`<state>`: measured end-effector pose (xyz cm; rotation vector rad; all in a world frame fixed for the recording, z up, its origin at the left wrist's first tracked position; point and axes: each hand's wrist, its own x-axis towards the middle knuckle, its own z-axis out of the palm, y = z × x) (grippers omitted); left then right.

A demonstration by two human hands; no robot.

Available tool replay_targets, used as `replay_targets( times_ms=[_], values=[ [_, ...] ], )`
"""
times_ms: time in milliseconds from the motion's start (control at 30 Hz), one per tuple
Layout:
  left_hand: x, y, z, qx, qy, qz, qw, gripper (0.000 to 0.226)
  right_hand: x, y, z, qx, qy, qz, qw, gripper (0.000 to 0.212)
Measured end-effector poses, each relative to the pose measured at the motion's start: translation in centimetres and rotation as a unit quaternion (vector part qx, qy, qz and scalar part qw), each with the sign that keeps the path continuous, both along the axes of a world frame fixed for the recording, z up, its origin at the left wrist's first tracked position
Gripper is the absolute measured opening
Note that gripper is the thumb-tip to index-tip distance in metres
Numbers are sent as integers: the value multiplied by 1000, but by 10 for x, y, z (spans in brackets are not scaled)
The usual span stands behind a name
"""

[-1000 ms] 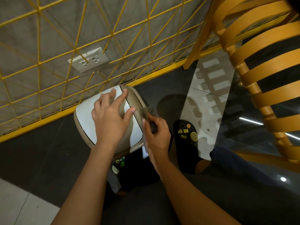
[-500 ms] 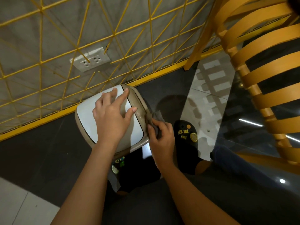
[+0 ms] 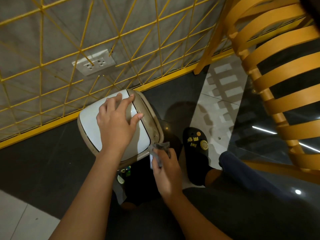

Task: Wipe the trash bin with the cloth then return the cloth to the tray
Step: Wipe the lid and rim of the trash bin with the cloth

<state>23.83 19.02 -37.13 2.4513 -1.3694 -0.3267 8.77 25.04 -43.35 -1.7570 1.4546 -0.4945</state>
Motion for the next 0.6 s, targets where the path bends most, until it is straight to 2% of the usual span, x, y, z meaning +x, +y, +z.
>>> replay_targets(
  times_ms=[67, 133, 200, 267, 333, 533, 600],
  values=[
    [0, 1, 0, 1, 2, -1, 1000, 51, 2, -11, 2, 34, -26, -36, 998, 24],
    [0, 0, 0, 3, 4, -1, 1000, 51, 5, -23, 4, 15, -36, -58, 998, 25],
    [1, 0, 0, 5, 3, -2, 1000, 51, 6, -24, 3, 6, -42, -56, 997, 24],
    [0, -1, 0, 5, 4, 0, 1000, 52, 4, -14, 2, 37, -41, -35, 998, 22],
    [0, -1, 2, 6, 5, -1, 1000, 52, 4, -6, 0, 21, -35, -22, 999, 21],
    [1, -1, 0, 7, 3, -5, 1000, 51, 18, -28, 8, -25, -92, -80, 992, 19],
    [1, 0, 0, 7, 2, -6, 1000, 52, 18, -27, 6, -1, -103, -91, 990, 20]
  ],
)
